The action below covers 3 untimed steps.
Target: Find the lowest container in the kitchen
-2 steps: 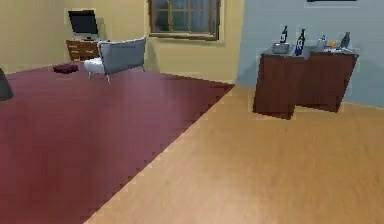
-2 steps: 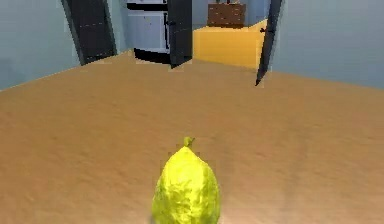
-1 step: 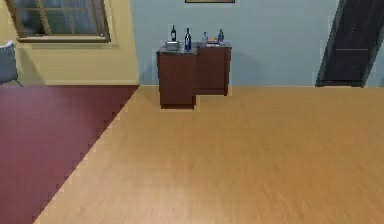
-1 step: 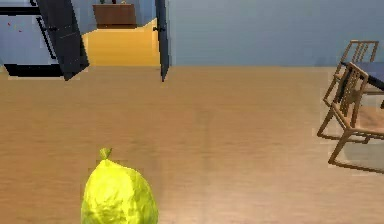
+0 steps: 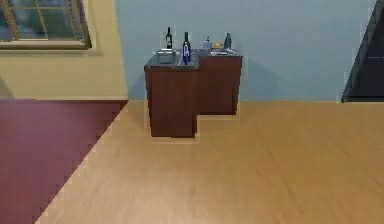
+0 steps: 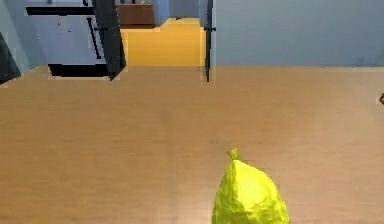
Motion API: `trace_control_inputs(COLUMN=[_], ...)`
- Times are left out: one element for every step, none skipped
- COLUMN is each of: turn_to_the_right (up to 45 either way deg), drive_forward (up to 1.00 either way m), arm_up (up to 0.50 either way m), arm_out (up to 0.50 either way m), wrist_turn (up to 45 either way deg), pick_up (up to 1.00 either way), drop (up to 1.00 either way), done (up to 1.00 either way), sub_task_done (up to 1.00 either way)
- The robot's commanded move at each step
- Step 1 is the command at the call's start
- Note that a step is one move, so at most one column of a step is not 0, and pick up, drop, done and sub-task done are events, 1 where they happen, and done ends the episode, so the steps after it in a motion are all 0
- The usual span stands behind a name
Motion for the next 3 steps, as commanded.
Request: trace_control_inputs(turn_to_the_right=[9.0,0.0,3.0], drive_forward=[0.00,1.00,0.00], arm_up=[0.00,0.00,0.00], arm_out=[0.00,0.00,0.00], wrist_turn=[0.0,0.0,0.0], pick_up=[0.00,0.00,0.00], drop=[0.00,0.00,0.00], done=[0.00,0.00,0.00], sub_task_done=[0.00,0.00,0.00])
